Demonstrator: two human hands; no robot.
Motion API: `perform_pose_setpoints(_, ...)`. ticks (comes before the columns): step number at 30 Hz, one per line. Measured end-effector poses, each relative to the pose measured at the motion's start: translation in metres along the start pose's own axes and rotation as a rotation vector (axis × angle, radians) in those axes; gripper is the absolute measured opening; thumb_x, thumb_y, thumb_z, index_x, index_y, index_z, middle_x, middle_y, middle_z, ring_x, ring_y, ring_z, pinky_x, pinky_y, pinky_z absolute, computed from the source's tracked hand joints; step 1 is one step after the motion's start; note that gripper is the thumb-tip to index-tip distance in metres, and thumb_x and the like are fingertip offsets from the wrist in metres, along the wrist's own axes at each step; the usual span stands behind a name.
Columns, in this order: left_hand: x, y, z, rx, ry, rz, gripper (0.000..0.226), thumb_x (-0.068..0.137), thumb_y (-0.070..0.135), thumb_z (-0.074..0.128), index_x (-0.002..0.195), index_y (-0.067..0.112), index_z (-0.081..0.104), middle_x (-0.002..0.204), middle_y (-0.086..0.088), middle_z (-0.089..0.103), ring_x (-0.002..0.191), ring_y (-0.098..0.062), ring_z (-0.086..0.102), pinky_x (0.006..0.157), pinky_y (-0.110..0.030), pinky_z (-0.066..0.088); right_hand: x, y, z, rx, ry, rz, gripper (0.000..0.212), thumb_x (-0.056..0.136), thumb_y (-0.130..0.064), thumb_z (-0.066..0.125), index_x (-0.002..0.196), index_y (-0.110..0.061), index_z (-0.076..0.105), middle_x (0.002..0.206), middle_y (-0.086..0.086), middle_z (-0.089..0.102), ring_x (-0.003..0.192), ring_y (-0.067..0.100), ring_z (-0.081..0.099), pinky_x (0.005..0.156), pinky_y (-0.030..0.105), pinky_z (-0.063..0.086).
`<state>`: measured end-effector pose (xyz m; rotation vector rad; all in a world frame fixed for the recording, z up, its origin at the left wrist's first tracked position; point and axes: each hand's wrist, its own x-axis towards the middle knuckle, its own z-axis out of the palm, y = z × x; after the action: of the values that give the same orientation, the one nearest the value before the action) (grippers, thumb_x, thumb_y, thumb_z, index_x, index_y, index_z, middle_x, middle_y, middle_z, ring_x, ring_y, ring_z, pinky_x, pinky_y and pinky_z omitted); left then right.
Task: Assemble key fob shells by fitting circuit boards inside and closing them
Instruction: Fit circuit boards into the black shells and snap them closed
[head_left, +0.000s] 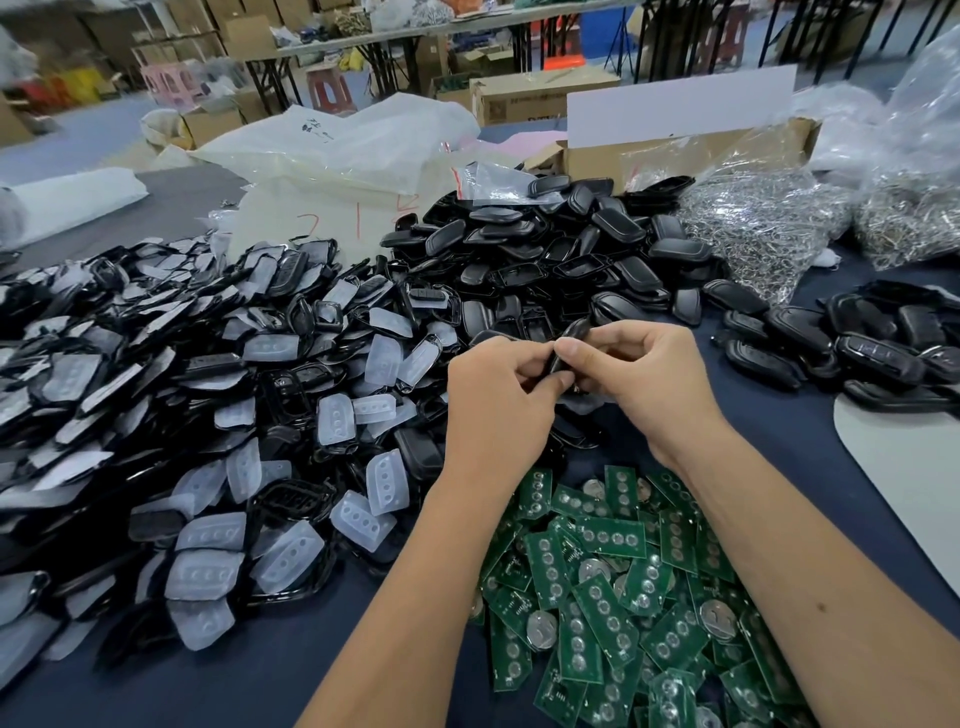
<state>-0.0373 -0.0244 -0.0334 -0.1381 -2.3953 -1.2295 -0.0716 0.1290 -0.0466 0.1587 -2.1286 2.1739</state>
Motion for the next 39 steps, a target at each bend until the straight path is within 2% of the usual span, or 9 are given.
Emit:
perform_pose_setpoints(3,0.002,-0.003,-0.002,-0.036,-0.018,-0.038,0.02,0.082,0.019,0.085,0.098,0.03,0.083,0.077,0.014,0.07,0.073,-0.003,0.065,0.067,-0.014,0.049,0.002,0.0,-0.005,-0.062,-0.029,-0.029,0.038,0.068,-0.051,0.091,0.092,-0.023,0.081,0.085,0.005,0.08,0.072,0.022,0.075,0.064,0.03,0.061)
perform_pose_setpoints(7,0.003,-0.004,-0.006,-0.078,-0.068,-0.071,0.025,0.081,0.012,0.085,0.1,0.028,0.083,0.081,0.016,0.073,0.075,-0.001,0.069,0.073,-0.02,0.057,0.005,-0.002,-0.018,-0.11,-0.167,-0.083,0.035,0.084,-0.026,0.088,0.117,-0.033,0.077,0.104,0.003,0.078,0.084,0.021,0.073,0.07,0.03,0.06)
perform_pose_setpoints(14,0.005,-0.004,-0.011,-0.071,-0.147,-0.08,0.024,0.08,0.005,0.085,0.1,0.019,0.083,0.085,0.011,0.071,0.077,-0.003,0.067,0.076,-0.022,0.057,0.005,-0.005,-0.019,-0.111,-0.227,-0.124,0.018,0.084,-0.01,0.086,0.096,-0.022,0.08,0.088,0.024,0.074,0.074,0.027,0.062,0.075,0.047,0.053)
perform_pose_setpoints(21,0.005,-0.006,-0.01,-0.047,-0.089,0.038,0.027,0.081,0.006,0.084,0.104,0.021,0.082,0.09,0.006,0.071,0.085,-0.006,0.068,0.082,-0.025,0.057,0.003,-0.006,-0.015,-0.115,-0.204,-0.223,0.017,0.084,0.0,0.084,0.093,-0.013,0.076,0.085,0.012,0.075,0.079,0.037,0.068,0.078,0.053,0.056)
perform_pose_setpoints(24,0.005,-0.006,-0.008,-0.048,-0.037,0.077,0.035,0.079,0.007,0.085,0.11,0.023,0.08,0.097,0.011,0.074,0.094,-0.002,0.069,0.085,-0.024,0.058,0.002,-0.006,-0.015,-0.158,-0.202,-0.27,0.019,0.084,-0.001,0.084,0.093,-0.015,0.076,0.087,0.007,0.074,0.083,0.038,0.07,0.079,0.055,0.058)
perform_pose_setpoints(27,0.004,-0.006,-0.004,-0.04,-0.028,0.105,0.042,0.076,0.0,0.085,0.112,0.022,0.079,0.096,0.012,0.075,0.09,0.002,0.069,0.081,-0.015,0.056,0.0,-0.006,-0.013,-0.241,-0.215,-0.306,0.019,0.083,-0.004,0.086,0.093,-0.016,0.075,0.091,-0.001,0.074,0.085,0.023,0.074,0.08,0.049,0.062)
perform_pose_setpoints(33,0.004,-0.008,-0.002,0.007,-0.061,0.085,0.048,0.078,0.0,0.081,0.12,0.024,0.075,0.094,0.011,0.073,0.088,0.0,0.067,0.082,-0.022,0.059,0.0,-0.004,-0.011,-0.261,-0.182,-0.303,0.02,0.081,-0.013,0.088,0.091,-0.024,0.075,0.092,-0.002,0.075,0.085,0.023,0.075,0.079,0.052,0.062)
perform_pose_setpoints(37,0.006,-0.01,-0.002,-0.128,-0.061,-0.073,0.038,0.074,0.007,0.09,0.105,0.023,0.075,0.079,0.01,0.073,0.077,-0.001,0.07,0.072,-0.016,0.057,0.001,-0.001,-0.008,-0.193,-0.159,-0.264,0.022,0.081,-0.021,0.086,0.1,-0.025,0.075,0.086,-0.001,0.075,0.073,0.017,0.069,0.07,0.038,0.06)
perform_pose_setpoints(39,0.006,-0.01,-0.003,-0.309,-0.075,-0.202,0.033,0.073,0.006,0.092,0.096,0.02,0.073,0.079,0.003,0.076,0.078,-0.01,0.075,0.077,-0.029,0.062,0.002,-0.001,-0.008,-0.118,-0.125,-0.21,0.02,0.086,-0.025,0.082,0.104,-0.023,0.075,0.091,0.005,0.075,0.074,0.021,0.066,0.071,0.035,0.058)
